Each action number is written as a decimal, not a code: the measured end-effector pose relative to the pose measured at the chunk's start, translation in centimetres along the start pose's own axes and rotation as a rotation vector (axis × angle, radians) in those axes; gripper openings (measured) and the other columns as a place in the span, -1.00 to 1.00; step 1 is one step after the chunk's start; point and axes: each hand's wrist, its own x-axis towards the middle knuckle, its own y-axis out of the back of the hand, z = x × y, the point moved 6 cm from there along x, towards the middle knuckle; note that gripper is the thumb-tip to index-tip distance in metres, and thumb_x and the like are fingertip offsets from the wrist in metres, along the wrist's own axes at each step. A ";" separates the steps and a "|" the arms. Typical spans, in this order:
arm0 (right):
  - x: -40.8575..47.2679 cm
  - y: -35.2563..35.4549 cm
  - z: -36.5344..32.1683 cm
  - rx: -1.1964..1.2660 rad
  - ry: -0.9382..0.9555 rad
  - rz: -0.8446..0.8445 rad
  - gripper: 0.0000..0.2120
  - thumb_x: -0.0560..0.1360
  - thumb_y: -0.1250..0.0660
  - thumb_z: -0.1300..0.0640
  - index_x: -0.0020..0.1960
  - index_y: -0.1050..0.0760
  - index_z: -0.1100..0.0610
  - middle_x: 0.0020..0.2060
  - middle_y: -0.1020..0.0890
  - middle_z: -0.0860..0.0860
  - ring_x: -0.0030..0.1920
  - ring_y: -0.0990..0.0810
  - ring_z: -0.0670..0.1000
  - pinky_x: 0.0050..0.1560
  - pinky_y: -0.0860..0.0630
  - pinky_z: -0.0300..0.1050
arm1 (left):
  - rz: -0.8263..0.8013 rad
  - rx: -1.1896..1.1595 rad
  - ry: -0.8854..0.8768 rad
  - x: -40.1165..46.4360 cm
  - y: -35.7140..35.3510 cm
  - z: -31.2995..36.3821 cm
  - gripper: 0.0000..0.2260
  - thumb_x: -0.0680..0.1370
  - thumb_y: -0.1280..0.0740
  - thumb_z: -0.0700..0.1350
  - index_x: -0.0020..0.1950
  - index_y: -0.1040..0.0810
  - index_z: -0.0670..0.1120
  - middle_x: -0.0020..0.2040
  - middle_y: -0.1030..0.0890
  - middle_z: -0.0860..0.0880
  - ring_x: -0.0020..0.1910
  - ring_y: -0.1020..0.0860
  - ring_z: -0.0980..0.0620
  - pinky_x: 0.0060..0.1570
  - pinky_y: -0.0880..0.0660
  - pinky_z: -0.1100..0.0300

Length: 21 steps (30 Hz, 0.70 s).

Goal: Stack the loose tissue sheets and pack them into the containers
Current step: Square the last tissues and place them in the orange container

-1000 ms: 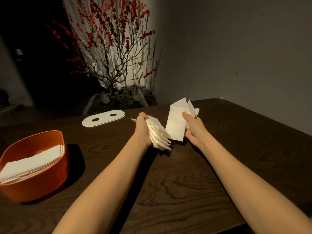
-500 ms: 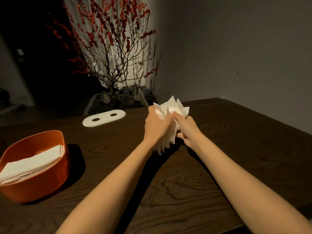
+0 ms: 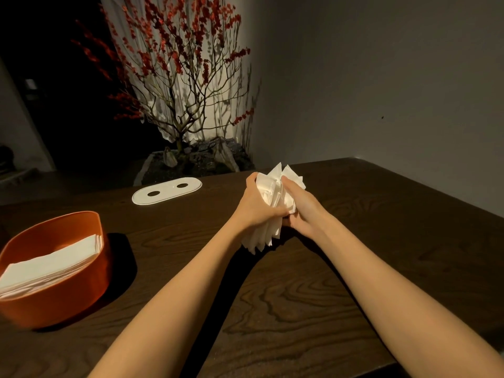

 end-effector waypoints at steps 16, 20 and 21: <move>0.2 2.0 -0.6 -0.139 0.042 0.199 -0.49 0.60 -0.23 0.12 0.49 -0.18 0.18 0.25 -0.52 0.16 0.11 -0.55 0.14 0.00 -0.53 0.08 | 0.007 -0.272 0.263 0.7 1.5 -2.9 -0.34 0.51 -0.35 -0.10 0.51 -0.09 -0.12 0.17 -0.44 -0.08 -0.07 -0.51 0.06 -0.21 -0.45 0.19; 0.3 1.6 -0.6 -0.219 0.061 0.200 -0.48 0.60 -0.23 0.11 0.49 -0.16 0.18 0.27 -0.50 0.15 0.15 -0.55 0.13 -0.04 -0.54 0.02 | 0.083 -0.242 0.231 0.9 1.9 -2.6 -0.37 0.53 -0.35 -0.12 0.49 -0.08 -0.15 0.19 -0.41 -0.04 -0.14 -0.45 0.14 -0.30 -0.38 0.29; 0.3 1.5 -0.5 -0.226 0.061 0.193 -0.49 0.60 -0.23 0.10 0.49 -0.17 0.19 0.25 -0.52 0.15 0.10 -0.57 0.11 -0.10 -0.56 0.00 | 0.071 -0.207 0.196 0.9 1.6 -2.2 -0.35 0.54 -0.35 -0.12 0.50 -0.05 -0.15 0.18 -0.38 -0.01 -0.16 -0.43 0.16 -0.33 -0.37 0.36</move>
